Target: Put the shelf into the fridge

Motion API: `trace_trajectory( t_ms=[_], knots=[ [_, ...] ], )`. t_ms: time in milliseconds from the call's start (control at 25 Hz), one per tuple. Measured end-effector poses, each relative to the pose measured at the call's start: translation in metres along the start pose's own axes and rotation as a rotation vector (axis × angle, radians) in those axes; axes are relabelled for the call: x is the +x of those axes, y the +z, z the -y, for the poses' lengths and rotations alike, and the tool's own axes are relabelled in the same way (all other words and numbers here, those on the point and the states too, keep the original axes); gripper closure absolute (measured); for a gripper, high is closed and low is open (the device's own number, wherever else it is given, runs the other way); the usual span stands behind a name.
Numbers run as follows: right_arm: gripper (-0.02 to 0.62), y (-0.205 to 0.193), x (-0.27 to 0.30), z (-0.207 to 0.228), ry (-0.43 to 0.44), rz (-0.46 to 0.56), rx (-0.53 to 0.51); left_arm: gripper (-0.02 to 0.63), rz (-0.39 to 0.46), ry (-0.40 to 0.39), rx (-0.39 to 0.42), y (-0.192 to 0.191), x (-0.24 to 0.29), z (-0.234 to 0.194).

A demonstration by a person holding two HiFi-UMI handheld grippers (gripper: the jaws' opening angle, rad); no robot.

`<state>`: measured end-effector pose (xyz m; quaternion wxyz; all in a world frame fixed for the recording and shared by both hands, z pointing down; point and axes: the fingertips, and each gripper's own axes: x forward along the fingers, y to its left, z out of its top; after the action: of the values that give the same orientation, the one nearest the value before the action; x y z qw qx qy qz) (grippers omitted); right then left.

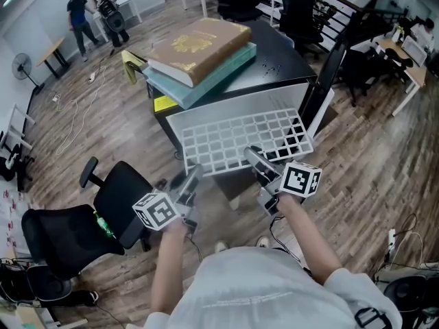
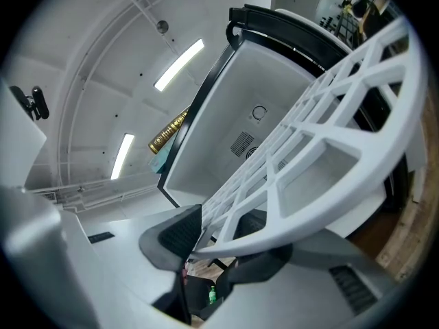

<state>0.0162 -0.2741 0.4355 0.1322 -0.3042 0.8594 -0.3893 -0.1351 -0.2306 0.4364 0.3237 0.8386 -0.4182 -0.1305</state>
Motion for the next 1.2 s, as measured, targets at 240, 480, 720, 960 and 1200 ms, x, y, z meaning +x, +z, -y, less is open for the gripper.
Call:
trace_trajectory(
  t_ms=[240, 480, 720, 960, 1200],
  knots=[
    [0.458, 0.001, 0.001, 0.000, 0.005, -0.018, 0.008, 0.440, 0.006, -0.007, -0.007, 0.000, 0.001, 0.000],
    [0.468, 0.003, 0.003, 0.000, 0.008, -0.039, 0.023, 0.440, 0.004, -0.006, -0.008, 0.000, 0.002, 0.000],
    [0.468, 0.007, 0.004, 0.000, 0.006, -0.050, 0.019, 0.440, 0.004, -0.017, -0.009, 0.001, 0.003, 0.003],
    [0.466, 0.014, 0.009, 0.004, 0.013, -0.071, 0.025, 0.440, -0.005, -0.039, -0.001, 0.000, 0.007, 0.004],
    [0.469, 0.020, 0.021, 0.012, 0.032, -0.080, 0.033, 0.440, -0.023, 0.020, 0.005, 0.005, 0.016, -0.004]
  ],
)
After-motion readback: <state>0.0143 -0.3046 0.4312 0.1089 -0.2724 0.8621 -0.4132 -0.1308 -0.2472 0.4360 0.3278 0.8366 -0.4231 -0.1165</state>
